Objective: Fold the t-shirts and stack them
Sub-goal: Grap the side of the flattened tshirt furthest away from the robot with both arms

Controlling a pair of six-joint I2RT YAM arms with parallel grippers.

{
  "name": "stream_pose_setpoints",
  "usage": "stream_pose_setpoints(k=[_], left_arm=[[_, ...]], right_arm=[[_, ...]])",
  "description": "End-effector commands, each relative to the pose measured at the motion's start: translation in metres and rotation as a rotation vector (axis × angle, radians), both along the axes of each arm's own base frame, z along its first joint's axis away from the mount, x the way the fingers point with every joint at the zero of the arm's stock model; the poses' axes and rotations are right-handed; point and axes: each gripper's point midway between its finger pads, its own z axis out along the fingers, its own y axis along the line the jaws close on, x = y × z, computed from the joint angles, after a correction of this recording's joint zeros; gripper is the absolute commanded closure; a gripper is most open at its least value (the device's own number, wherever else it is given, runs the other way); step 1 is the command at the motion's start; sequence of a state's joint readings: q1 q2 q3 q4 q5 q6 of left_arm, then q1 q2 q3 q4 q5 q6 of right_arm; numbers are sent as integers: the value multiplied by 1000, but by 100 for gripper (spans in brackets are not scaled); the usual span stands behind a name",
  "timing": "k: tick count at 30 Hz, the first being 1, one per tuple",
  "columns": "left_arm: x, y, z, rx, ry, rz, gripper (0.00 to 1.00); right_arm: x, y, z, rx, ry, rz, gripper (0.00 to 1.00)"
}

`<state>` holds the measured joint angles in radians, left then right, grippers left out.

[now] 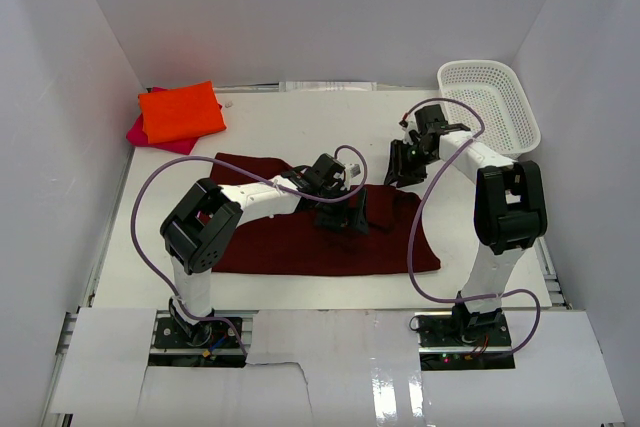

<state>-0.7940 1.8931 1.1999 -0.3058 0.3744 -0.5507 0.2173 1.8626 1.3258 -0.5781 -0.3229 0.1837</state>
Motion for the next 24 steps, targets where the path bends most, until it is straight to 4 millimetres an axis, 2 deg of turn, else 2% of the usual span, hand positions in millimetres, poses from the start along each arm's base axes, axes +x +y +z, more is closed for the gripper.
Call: stream_pose_setpoints(k=[1, 6, 21, 24], left_arm=[[-4, 11, -13, 58, 28, 8, 2], [-4, 10, -12, 56, 28, 5, 2], [-5, 11, -14, 61, 30, 6, 2], [-6, 12, -14, 61, 32, 6, 2]], right_arm=[[0, -9, 2, -31, -16, -17, 51], [-2, -11, -4, -37, -3, -17, 50], [-6, 1, -11, 29, 30, 13, 53], [-6, 4, -11, 47, 33, 17, 60]])
